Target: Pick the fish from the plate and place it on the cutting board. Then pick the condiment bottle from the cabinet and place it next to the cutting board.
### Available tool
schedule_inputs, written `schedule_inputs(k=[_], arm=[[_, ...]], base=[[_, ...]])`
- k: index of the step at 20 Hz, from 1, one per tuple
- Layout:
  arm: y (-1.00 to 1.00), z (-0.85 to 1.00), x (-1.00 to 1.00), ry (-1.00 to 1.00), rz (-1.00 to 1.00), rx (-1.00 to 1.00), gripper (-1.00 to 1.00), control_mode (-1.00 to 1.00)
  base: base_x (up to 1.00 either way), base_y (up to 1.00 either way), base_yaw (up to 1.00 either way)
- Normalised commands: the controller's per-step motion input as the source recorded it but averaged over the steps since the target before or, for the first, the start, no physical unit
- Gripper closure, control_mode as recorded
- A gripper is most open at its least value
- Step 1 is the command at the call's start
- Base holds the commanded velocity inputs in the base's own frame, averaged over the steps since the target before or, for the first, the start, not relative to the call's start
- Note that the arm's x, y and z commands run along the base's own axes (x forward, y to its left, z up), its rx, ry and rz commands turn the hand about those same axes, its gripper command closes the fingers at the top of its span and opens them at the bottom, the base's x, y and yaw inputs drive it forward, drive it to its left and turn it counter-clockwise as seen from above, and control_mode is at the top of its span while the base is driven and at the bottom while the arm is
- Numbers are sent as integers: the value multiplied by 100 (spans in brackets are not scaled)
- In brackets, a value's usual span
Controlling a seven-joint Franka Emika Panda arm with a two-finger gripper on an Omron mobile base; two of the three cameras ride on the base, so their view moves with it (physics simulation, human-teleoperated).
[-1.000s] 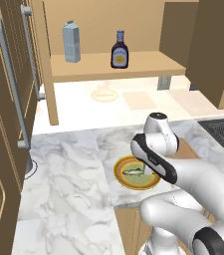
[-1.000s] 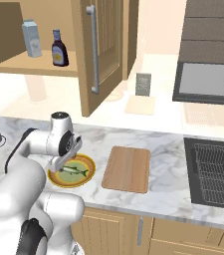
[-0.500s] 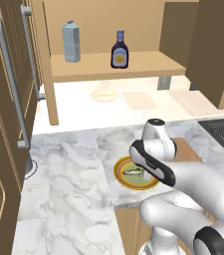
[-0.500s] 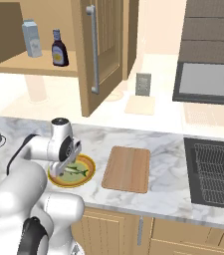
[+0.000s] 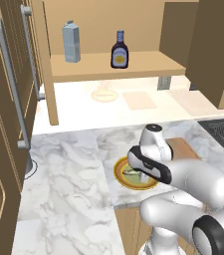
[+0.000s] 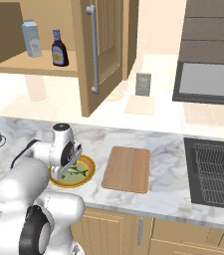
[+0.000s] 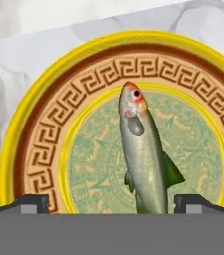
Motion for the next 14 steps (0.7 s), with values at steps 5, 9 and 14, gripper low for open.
schedule_inputs(k=[5,9,14], arm=[[2,-10,29,2,0,0,-100,-100],[4,-9,28,3,0,0,-100,-100],[8,-19,16,2,0,0,-100,-100]], base=[[0,0,0],[0,0,0],[0,0,0]])
